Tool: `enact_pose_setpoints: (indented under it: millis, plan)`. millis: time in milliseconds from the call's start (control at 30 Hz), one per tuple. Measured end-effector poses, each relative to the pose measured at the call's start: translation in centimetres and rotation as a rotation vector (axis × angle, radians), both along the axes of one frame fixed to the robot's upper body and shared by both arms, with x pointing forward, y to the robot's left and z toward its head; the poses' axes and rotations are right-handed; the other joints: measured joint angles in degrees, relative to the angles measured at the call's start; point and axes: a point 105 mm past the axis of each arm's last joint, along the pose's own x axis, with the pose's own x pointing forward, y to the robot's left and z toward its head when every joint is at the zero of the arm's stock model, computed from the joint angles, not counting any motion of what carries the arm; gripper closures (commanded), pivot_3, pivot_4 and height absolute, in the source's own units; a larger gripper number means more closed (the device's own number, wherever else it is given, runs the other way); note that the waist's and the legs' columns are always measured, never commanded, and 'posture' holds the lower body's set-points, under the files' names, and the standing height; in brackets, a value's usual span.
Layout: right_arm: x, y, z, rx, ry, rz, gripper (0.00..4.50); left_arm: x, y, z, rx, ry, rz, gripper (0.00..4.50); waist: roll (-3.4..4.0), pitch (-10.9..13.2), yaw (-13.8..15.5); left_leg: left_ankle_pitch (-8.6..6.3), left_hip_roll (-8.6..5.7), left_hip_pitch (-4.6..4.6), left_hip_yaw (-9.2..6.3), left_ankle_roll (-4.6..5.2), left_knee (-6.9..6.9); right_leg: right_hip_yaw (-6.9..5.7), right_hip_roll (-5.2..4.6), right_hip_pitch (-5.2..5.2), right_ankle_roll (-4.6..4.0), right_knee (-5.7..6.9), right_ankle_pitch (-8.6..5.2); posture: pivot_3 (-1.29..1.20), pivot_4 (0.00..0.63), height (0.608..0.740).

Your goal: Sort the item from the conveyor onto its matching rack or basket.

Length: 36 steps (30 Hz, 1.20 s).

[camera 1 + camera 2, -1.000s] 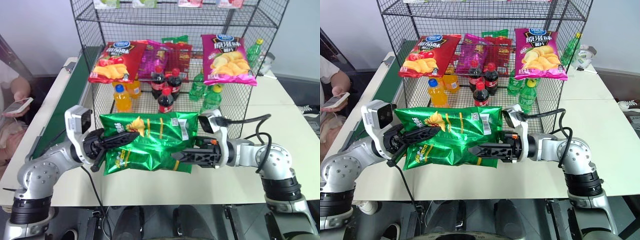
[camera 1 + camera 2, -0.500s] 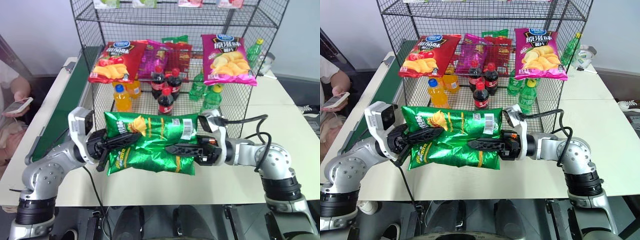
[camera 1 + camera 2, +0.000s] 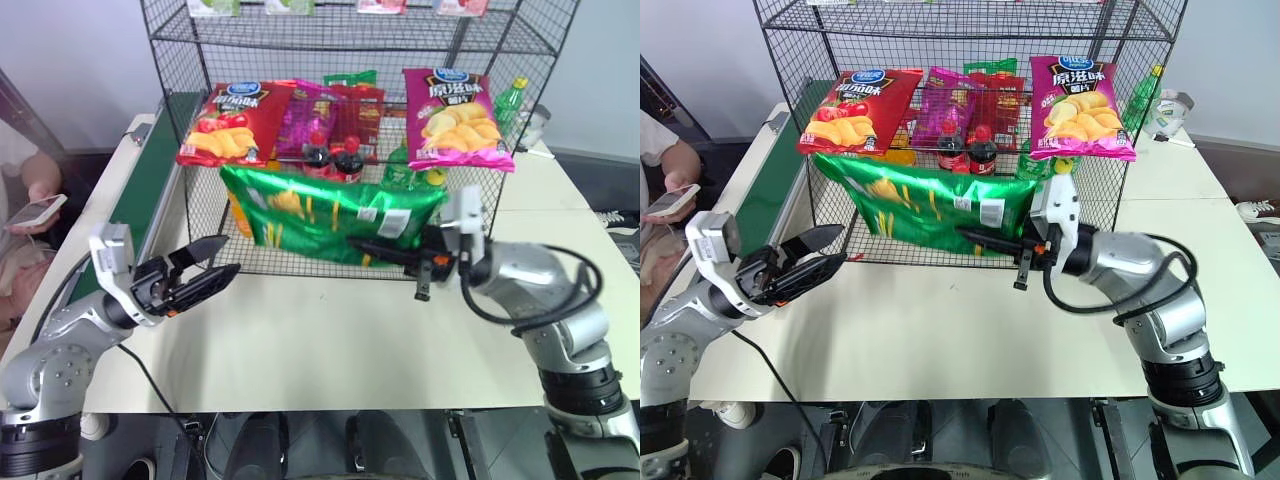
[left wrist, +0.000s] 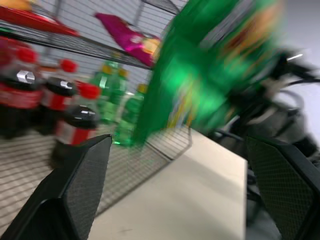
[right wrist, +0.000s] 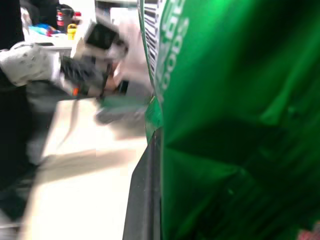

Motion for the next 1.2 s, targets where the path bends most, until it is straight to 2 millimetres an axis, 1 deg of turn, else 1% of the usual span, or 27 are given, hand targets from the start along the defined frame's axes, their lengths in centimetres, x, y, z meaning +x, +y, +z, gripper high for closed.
enact_pose_setpoints:
  millis: [67, 133, 200, 267, 333, 433, 500, 600, 667, 733, 800, 1000, 1200]
  plan:
    - [0.3, 0.2, 0.6, -0.059, -0.163, -0.053, 4.50, 0.9, 0.3, 0.1, -0.005, -0.036, 0.072, 0.01, -0.01, 0.0, 0.6, 0.00, -0.02, 0.00, 0.01, 0.00, 0.01, 0.00, -0.02, 0.00, 0.01, -0.02, 0.01, 0.00, 0.150, 0.739]
    - [0.7, 0.4, 1.8, -0.078, -0.307, -0.106, 4.50, 1.5, 0.5, 0.4, 0.004, -0.070, 0.117, 0.01, -0.01, 0.0, 0.8, 0.01, -0.03, 0.01, 0.02, -0.01, 0.02, 0.00, -0.03, 0.01, 0.03, -0.01, 0.02, 0.00, 0.150, 0.739]
    - [2.4, -0.2, 3.8, -0.078, -0.489, -0.243, 4.50, 2.0, 0.4, 0.7, 0.020, -0.102, 0.137, 0.01, -0.01, 0.0, 0.8, 0.01, -0.04, 0.01, 0.04, -0.02, 0.03, 0.00, -0.03, 0.00, 0.03, -0.01, 0.03, 0.00, 0.150, 0.739]
    - [3.7, -0.8, 4.6, -0.103, -0.592, -0.345, 4.50, 2.2, 0.2, 0.8, 0.031, -0.116, 0.137, 0.01, -0.01, 0.0, 0.8, 0.02, -0.03, 0.01, 0.04, -0.02, 0.02, 0.01, -0.03, -0.01, 0.03, -0.02, 0.03, 0.00, 0.150, 0.739]
    - [4.9, -1.5, 4.5, -0.146, -0.689, -0.431, 4.50, 2.3, -0.4, 0.4, 0.044, -0.115, 0.122, 0.01, -0.01, 0.0, 0.9, 0.02, -0.03, -0.02, 0.06, -0.02, 0.00, 0.01, -0.02, -0.02, 0.03, -0.08, 0.03, 0.00, 0.150, 0.739]
    - [6.0, -2.1, 4.0, -0.201, -0.771, -0.511, 4.50, 2.4, -0.5, 0.1, 0.064, -0.116, 0.125, 0.01, -0.01, 0.0, 0.8, 0.02, -0.02, -0.03, 0.08, -0.03, -0.01, 0.02, -0.02, -0.02, 0.03, -0.10, 0.03, 0.00, 0.150, 0.739]
    - [7.3, -2.5, 3.2, -0.308, -0.825, -0.573, 4.50, 2.4, -0.7, -0.1, 0.078, -0.117, 0.124, 0.01, -0.01, 0.0, 0.6, 0.02, -0.02, -0.01, 0.10, -0.03, 0.00, 0.04, -0.02, -0.02, 0.03, -0.08, 0.03, 0.00, 0.150, 0.739]
    - [10.0, -3.6, 2.1, -0.459, -0.857, -0.706, 4.50, 2.5, -0.9, -0.3, 0.079, -0.126, 0.134, 0.01, -0.01, 0.0, 0.6, 0.05, -0.02, 0.00, 0.11, -0.07, 0.02, 0.05, -0.02, -0.03, 0.03, -0.02, 0.03, 0.00, 0.150, 0.739]
    - [11.4, -4.1, 2.0, -0.534, -0.890, -0.785, 4.50, 2.6, -0.9, -0.4, 0.091, -0.138, 0.155, 0.01, 0.00, 0.0, 0.6, 0.06, -0.02, -0.01, 0.11, -0.08, 0.02, 0.06, 0.01, -0.07, 0.02, 0.01, 0.03, 0.00, 0.150, 0.739]
    - [12.4, -4.1, 2.3, -0.562, -0.921, -0.848, 4.50, 2.8, -0.8, -0.3, 0.109, -0.164, 0.187, 0.01, 0.00, 0.0, 0.6, 0.06, -0.01, -0.01, 0.11, -0.09, -0.01, 0.06, 0.02, -0.08, 0.02, -0.01, 0.03, 0.00, 0.150, 0.739]
    - [13.0, -3.9, 2.2, -0.563, -0.912, -0.906, 4.50, 3.0, -0.8, -0.3, 0.125, -0.187, 0.218, 0.01, 0.00, 0.0, 0.6, 0.07, 0.00, -0.02, 0.11, -0.10, -0.02, 0.06, 0.02, -0.08, 0.02, -0.02, 0.03, 0.00, 0.150, 0.739]
    - [14.2, -4.4, 1.3, -0.584, -0.821, -1.011, 4.50, 3.0, -0.7, -0.6, 0.141, -0.202, 0.260, 0.01, 0.00, 0.0, 0.7, 0.06, -0.02, -0.03, 0.12, -0.09, -0.01, 0.06, -0.02, -0.07, 0.02, -0.01, 0.03, 0.00, 0.150, 0.739]
    - [15.1, -3.9, 2.2, -0.560, -0.787, -1.060, 4.50, 2.8, -0.9, -0.7, 0.140, -0.212, 0.271, 0.01, 0.00, 0.0, 0.6, 0.06, -0.01, -0.02, 0.12, -0.09, -0.01, 0.05, -0.01, -0.09, 0.02, 0.02, 0.03, 0.00, 0.150, 0.739]
